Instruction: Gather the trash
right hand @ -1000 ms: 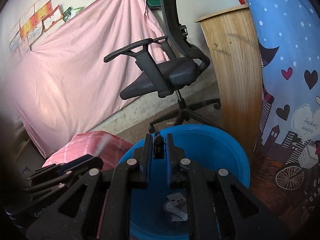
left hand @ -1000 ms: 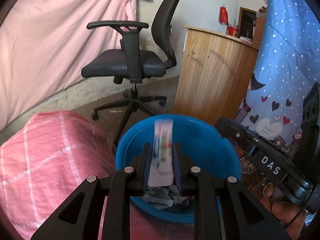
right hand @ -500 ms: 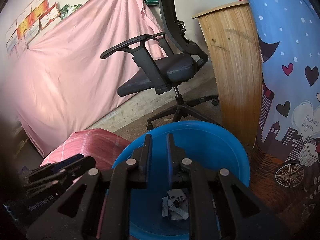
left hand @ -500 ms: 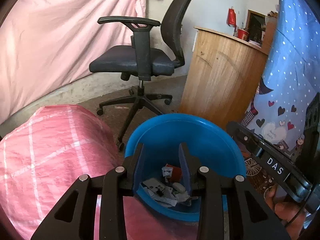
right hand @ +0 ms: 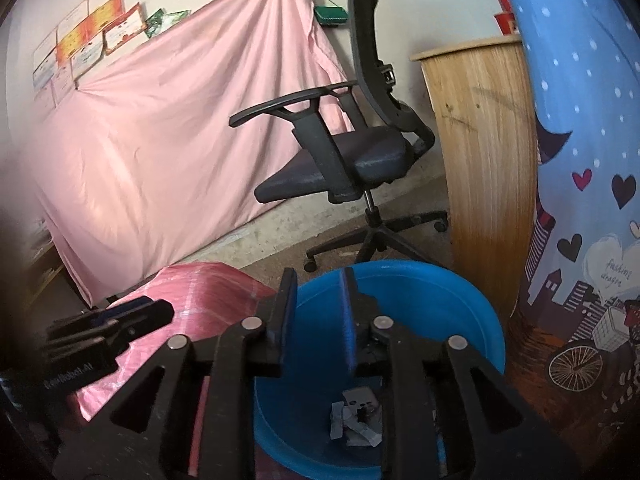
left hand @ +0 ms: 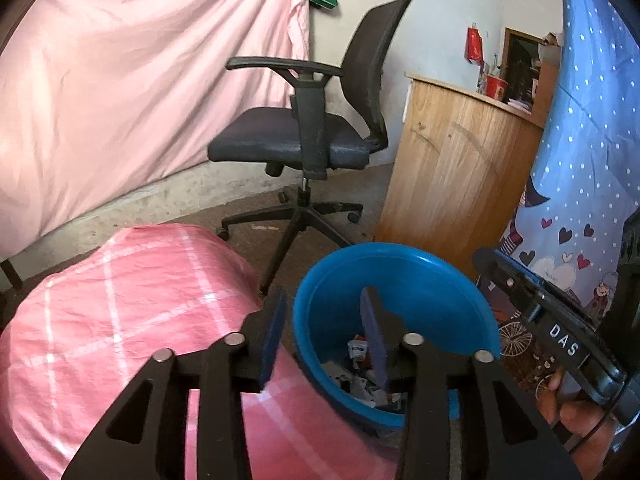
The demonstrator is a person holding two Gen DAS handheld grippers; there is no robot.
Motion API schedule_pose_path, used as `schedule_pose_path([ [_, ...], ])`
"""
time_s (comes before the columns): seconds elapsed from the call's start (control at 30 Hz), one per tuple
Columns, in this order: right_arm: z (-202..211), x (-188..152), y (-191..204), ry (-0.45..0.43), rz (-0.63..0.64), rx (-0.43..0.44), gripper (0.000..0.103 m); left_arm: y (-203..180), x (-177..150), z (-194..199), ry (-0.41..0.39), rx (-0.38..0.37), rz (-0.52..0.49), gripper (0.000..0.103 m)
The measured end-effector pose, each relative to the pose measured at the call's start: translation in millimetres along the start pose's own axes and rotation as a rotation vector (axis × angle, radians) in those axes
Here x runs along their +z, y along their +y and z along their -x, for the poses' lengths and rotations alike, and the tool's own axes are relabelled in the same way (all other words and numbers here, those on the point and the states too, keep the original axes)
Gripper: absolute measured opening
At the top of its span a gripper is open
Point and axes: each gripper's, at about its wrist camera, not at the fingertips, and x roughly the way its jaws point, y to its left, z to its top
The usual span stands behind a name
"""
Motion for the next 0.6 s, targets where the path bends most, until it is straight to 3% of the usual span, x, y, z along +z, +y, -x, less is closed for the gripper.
schedule_pose_path([
  [0.33,19.8,-0.5,25.5,-0.058,0.059,-0.028,0.074,31.1,-5.4,42.0,-0.069,0.046,0.106,0.047],
  [0.43,30.0,-1.2,35.5,-0.095,0.090,-0.035,0.082,37.9,-8.9,57.0,-0.097,0.066,0.122,0.058],
  [0.6,41.2,-1.5,52.2,-0.138,0.126,-0.017,0.097,53.0,-24.1,89.6,-0.185,0.112,0.165,0.088],
])
